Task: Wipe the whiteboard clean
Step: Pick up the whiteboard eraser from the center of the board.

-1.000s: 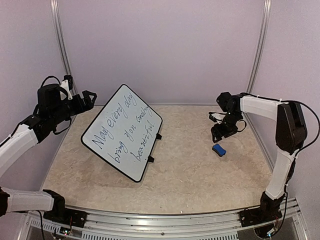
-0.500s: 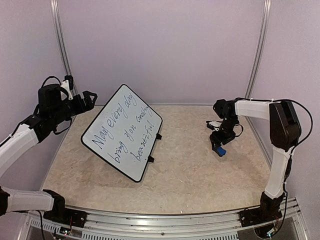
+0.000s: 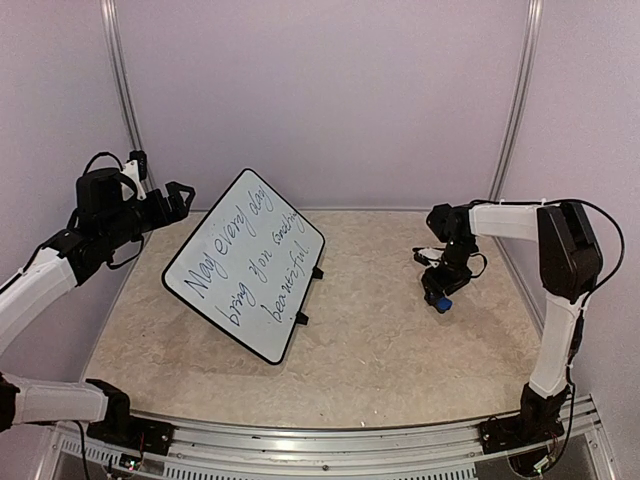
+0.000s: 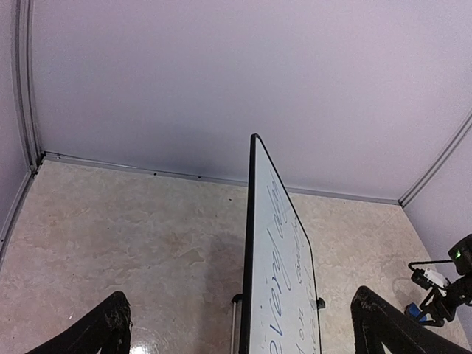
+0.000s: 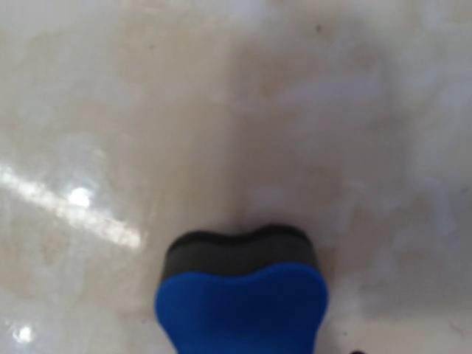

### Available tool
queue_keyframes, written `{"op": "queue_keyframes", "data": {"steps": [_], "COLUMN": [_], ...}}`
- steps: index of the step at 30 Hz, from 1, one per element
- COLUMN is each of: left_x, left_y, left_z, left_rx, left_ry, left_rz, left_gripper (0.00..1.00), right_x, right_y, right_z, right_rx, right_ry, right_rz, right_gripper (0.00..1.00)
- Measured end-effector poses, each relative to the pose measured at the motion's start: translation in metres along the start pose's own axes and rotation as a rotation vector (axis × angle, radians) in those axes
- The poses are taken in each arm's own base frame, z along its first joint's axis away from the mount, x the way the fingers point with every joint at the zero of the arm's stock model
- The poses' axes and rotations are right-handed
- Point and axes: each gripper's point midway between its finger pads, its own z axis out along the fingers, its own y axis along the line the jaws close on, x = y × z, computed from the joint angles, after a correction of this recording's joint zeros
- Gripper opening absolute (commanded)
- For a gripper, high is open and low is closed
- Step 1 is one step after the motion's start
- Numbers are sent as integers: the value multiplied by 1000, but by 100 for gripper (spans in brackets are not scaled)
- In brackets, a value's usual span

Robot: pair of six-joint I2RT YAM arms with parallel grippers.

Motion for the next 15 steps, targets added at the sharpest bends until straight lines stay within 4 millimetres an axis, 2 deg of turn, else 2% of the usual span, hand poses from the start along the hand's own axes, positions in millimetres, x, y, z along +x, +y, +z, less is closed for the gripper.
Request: {"op": "queue_keyframes", "data": {"steps": [10, 13, 15], "left_x": [0, 0, 0], "left_y": [0, 0, 0], "left_z": [0, 0, 0], "left_rx": [0, 0, 1], "left_ry": [0, 0, 0], "left_rz": [0, 0, 0], "left_gripper": [99, 99, 99], "right_x": [3, 4, 4], "right_y": [-5, -6, -6], "right_z": [8, 11, 12], "right_rx": [27, 30, 33], "right_ry": [21, 29, 32], "right_rz": [0, 0, 0], "right_gripper": [56, 51, 44]}}
